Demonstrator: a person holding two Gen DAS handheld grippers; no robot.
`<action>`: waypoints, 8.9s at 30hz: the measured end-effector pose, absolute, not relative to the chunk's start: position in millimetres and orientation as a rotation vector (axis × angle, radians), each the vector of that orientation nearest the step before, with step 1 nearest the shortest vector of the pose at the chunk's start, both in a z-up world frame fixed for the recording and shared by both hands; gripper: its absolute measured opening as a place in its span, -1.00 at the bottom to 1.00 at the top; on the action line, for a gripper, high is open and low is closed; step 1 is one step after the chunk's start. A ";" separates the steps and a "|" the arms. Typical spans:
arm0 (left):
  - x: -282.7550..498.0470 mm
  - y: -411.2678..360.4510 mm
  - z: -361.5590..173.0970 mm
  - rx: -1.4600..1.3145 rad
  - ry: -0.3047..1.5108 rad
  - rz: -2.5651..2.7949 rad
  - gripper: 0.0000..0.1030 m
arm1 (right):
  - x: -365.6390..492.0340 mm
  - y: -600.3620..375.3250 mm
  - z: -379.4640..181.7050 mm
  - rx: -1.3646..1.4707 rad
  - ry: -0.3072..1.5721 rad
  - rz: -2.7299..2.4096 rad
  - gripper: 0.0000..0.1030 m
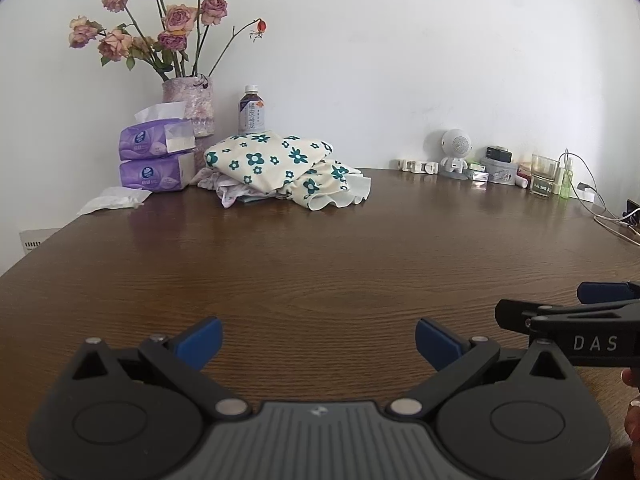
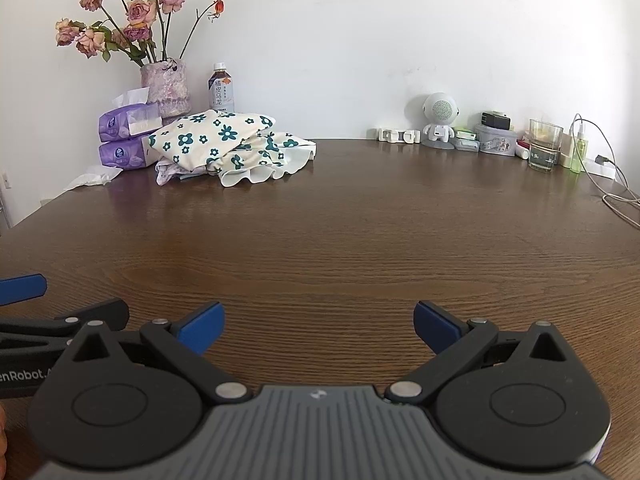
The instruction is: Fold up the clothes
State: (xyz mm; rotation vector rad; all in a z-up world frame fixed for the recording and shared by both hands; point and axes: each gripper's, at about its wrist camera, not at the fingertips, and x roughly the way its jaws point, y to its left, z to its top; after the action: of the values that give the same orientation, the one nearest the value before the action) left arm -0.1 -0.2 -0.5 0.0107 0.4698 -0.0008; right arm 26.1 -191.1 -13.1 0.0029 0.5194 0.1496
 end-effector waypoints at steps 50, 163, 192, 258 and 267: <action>0.6 -1.7 -3.5 -0.011 0.490 -0.019 1.00 | 25.5 -193.9 -13.6 0.010 0.517 0.151 0.99; 1.6 -3.0 -1.3 0.020 0.475 -0.078 1.00 | 25.4 -193.5 -17.0 0.022 0.515 0.143 0.99; 54.0 27.6 59.1 -0.024 0.470 -0.159 0.99 | 71.6 -194.7 34.3 0.110 0.507 0.351 0.99; 287.8 17.3 266.7 0.164 0.257 -0.312 -0.86 | 312.3 -151.9 264.9 0.269 0.198 0.392 -0.95; 160.3 -28.9 333.9 0.198 0.089 -0.396 -0.86 | 205.1 -204.8 348.4 0.204 0.023 0.333 -0.96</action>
State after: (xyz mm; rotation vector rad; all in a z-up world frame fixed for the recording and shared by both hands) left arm 160.3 -28.9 333.9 0.1984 0.0893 -0.3958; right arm 205.1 -204.8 348.4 0.2042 0.0232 0.3331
